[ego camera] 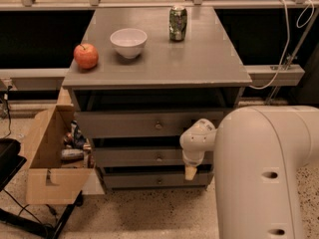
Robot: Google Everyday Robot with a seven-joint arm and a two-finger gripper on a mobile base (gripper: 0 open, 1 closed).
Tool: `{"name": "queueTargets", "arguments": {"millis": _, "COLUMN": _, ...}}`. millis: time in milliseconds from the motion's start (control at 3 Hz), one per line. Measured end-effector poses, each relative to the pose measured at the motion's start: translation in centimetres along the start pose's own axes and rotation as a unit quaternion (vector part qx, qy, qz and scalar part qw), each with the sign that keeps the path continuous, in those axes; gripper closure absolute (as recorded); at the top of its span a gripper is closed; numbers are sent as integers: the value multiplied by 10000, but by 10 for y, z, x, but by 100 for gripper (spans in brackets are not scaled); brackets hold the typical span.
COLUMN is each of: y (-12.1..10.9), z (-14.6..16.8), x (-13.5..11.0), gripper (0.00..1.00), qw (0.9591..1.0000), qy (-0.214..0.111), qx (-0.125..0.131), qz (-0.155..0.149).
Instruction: Open middle drawer
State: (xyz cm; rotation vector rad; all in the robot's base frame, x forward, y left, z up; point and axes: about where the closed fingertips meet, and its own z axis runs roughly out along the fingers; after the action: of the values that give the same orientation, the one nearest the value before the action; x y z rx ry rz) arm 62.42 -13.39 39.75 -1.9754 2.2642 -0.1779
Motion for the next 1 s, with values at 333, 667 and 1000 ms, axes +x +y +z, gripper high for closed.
{"name": "queueTargets", "arguments": {"millis": 333, "y": 5, "z": 2, "x": 2, "gripper": 49, "qw": 9998, "qy": 93, "qx": -169, "qz": -18}}
{"name": "queueTargets", "arguments": {"millis": 667, "y": 4, "z": 1, "x": 2, "gripper": 72, "qw": 9998, "qy": 93, "qx": -169, "qz": -18}}
{"name": "queueTargets", "arguments": {"millis": 1000, "y": 6, "z": -4, "x": 4, "gripper": 100, "qw": 9997, "qy": 146, "qx": -191, "qz": -26}}
